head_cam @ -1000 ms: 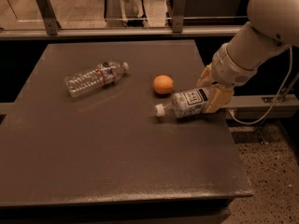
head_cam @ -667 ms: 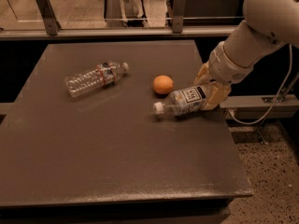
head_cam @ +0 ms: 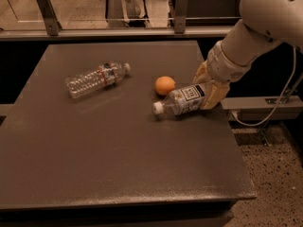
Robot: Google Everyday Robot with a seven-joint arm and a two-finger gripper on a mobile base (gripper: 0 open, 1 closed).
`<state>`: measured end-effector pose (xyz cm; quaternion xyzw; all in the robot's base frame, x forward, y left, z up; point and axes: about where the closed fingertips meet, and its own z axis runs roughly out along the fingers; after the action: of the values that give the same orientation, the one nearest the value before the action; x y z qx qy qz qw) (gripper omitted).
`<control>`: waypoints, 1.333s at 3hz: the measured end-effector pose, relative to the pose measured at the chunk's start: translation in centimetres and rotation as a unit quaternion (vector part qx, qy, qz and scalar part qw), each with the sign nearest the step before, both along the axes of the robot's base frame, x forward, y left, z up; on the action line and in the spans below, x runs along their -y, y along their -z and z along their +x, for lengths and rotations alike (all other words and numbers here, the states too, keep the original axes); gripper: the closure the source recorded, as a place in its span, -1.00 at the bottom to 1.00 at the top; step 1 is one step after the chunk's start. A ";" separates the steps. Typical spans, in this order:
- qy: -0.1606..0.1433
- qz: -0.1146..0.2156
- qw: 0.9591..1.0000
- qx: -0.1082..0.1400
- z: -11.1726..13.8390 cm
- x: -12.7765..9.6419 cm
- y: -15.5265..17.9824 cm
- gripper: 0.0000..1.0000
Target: Move blue plastic bottle near orange
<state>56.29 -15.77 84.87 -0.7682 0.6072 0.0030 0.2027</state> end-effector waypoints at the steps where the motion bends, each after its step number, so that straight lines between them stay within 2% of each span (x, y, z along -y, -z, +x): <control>1: 0.000 0.000 1.000 0.000 0.0 0.0 0.0 0.50; 4: -0.001 0.000 1.000 -0.001 0.0 -0.1 0.1 -0.89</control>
Offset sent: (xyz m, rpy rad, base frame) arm 0.0000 0.0000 0.0001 0.0000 0.0000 0.0000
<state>56.26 -15.64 84.75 -0.7691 0.6064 0.0041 0.2017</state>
